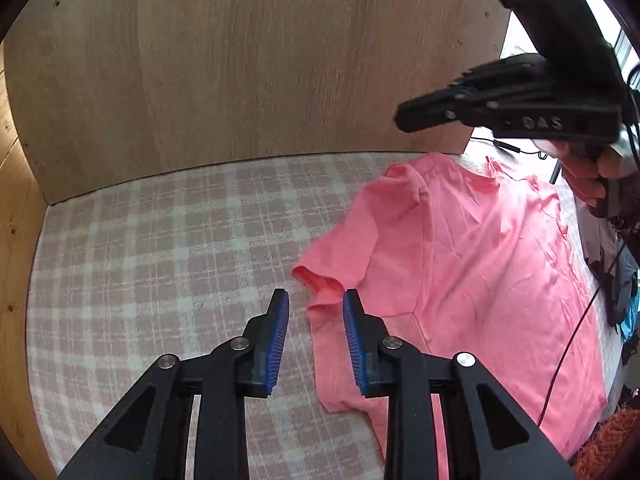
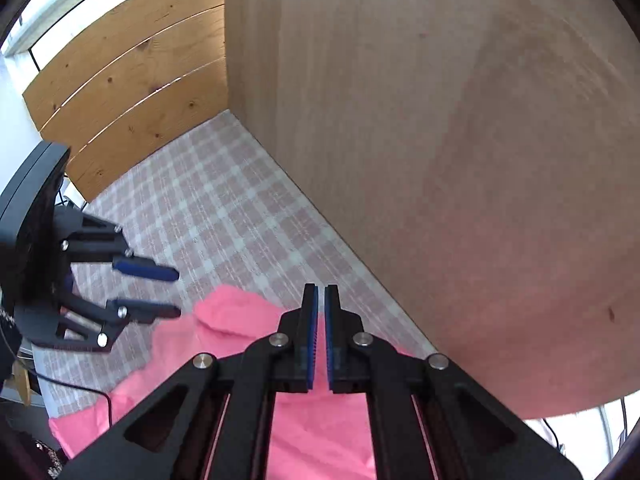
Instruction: Fold clothes
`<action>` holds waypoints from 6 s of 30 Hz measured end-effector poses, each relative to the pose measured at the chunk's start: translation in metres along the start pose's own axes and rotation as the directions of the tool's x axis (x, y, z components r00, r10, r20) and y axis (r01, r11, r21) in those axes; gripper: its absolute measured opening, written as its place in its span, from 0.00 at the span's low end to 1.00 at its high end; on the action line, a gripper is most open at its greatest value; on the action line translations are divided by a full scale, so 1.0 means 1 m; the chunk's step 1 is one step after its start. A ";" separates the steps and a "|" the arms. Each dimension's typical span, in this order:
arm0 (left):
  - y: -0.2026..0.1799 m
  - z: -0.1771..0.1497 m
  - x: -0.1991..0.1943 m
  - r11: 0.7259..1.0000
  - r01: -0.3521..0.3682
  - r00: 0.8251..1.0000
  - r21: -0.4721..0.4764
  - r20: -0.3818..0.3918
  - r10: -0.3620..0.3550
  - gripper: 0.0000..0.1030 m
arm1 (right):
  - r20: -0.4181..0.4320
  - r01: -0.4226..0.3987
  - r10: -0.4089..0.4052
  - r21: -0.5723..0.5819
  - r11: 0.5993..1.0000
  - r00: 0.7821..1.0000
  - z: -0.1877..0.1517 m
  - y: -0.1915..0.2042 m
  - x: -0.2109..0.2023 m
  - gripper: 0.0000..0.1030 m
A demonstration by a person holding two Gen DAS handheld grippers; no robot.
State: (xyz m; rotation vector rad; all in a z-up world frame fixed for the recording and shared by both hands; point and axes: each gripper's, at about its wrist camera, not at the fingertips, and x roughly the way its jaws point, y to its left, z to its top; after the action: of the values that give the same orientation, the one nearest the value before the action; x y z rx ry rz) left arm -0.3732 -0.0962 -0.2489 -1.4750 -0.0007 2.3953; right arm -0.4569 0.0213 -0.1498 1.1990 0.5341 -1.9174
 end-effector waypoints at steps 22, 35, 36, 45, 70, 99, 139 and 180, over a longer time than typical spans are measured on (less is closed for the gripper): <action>0.004 0.021 0.020 1.000 -0.007 1.000 -0.026 -0.012 0.006 0.36 | -0.113 0.034 -0.029 0.041 0.999 0.993 -0.046 -0.026 0.079 0.04; 0.037 0.028 0.021 0.980 -0.113 0.993 -0.161 0.025 0.118 0.02 | -0.109 0.067 -0.060 0.064 0.996 0.992 -0.058 -0.038 0.079 0.07; 0.036 0.028 0.021 0.981 -0.126 0.991 -0.146 0.018 0.130 0.04 | -0.102 0.066 -0.059 0.063 0.996 0.993 -0.058 -0.038 0.077 0.07; 0.020 0.035 0.020 0.989 -0.087 0.996 -0.123 0.026 0.090 0.23 | -0.066 0.079 -0.079 0.008 0.997 0.995 -0.049 -0.021 0.084 0.24; -0.026 -0.193 -0.149 0.992 -0.039 0.997 -0.119 -0.065 0.032 0.25 | -0.076 0.238 -0.257 0.686 0.688 0.963 -0.434 0.021 -0.271 0.37; -0.134 -0.384 -0.168 0.985 -0.009 0.979 -0.170 -0.204 -0.026 0.00 | -0.156 0.149 -0.064 0.630 0.763 0.986 -0.611 0.144 -0.209 0.09; -0.279 0.007 -0.166 0.909 0.061 0.992 0.412 0.072 -0.099 0.01 | -0.006 0.262 -0.353 0.683 0.682 0.936 -0.405 -0.051 -0.330 0.05; -0.362 0.123 0.132 0.735 0.294 0.948 0.611 -0.285 -0.142 0.01 | 0.134 -0.008 -0.131 0.730 0.684 0.982 -0.406 -0.164 -0.144 0.02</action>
State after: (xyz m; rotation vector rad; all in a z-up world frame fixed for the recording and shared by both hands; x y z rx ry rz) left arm -0.4348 0.3035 -0.2449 -1.2853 0.6139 1.7494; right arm -0.3316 0.4599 -0.2197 1.4672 -0.3595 -2.3604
